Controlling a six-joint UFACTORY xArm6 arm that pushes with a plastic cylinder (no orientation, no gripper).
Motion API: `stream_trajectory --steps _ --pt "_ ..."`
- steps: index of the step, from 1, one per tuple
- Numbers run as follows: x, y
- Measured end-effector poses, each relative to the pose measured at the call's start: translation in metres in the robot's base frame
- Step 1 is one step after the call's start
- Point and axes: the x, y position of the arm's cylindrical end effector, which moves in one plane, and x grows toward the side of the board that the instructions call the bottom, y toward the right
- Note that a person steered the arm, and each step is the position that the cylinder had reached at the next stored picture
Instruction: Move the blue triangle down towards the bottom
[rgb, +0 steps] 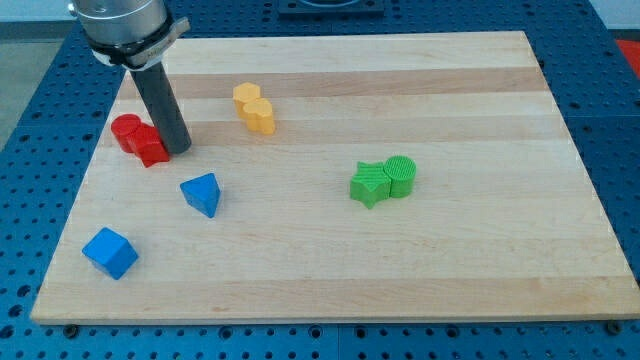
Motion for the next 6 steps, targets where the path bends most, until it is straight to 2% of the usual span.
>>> stream_trajectory --steps 2,6 --pt "0.003 0.036" --pt "0.083 0.057"
